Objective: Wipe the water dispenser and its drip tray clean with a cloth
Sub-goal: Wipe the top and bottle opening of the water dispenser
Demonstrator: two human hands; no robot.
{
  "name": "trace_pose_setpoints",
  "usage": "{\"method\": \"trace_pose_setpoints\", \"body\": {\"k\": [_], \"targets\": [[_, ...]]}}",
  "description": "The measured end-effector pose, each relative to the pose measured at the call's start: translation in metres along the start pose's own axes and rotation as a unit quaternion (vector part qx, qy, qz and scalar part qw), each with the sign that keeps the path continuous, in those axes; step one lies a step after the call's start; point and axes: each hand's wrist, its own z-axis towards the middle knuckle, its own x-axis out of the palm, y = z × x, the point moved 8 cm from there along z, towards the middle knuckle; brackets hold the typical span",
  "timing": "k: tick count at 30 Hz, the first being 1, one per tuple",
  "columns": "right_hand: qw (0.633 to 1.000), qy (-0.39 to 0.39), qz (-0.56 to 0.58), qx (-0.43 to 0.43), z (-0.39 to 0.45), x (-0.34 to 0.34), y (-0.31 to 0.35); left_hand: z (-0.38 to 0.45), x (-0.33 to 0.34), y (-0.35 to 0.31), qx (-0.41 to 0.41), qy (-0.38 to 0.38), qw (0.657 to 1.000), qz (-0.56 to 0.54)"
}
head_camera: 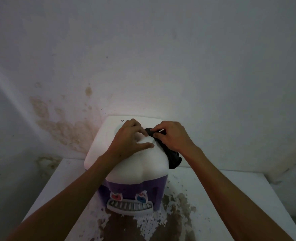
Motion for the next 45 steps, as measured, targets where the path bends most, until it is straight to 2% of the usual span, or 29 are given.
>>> {"method": "trace_pose_setpoints", "body": {"k": [3,5,9,11,15,26,34,39,45], "targets": [[1.000,-0.001,-0.021,0.004,-0.002,0.000,0.004,-0.001,-0.018,0.010,-0.061,-0.026,0.996,-0.052],[0.999,0.003,-0.034,-0.007,-0.005,0.003,0.010,-0.002,-0.032,0.021,-0.113,-0.015,0.992,-0.053],[0.996,0.020,-0.075,-0.042,-0.011,0.011,0.024,-0.005,-0.044,0.060,-0.229,0.111,0.966,0.055],[0.995,0.019,-0.084,-0.043,-0.008,0.010,0.025,-0.010,-0.040,0.073,-0.247,0.168,0.951,0.080],[0.997,0.012,-0.074,-0.015,0.010,0.009,0.020,-0.015,-0.033,0.084,-0.250,0.193,0.947,0.050],[0.996,0.016,-0.085,-0.004,0.082,0.028,0.027,-0.013,-0.033,0.089,-0.209,0.191,0.954,0.094],[0.993,0.041,-0.095,-0.063,0.107,0.053,0.059,-0.014,-0.036,0.087,-0.181,0.182,0.960,0.115],[0.989,0.088,-0.078,-0.090,0.114,0.070,0.075,-0.012,-0.033,0.087,-0.163,0.171,0.966,0.105],[0.993,0.095,-0.070,-0.022,0.113,0.056,0.052,-0.013,-0.039,0.082,-0.167,0.197,0.953,0.158]]}}
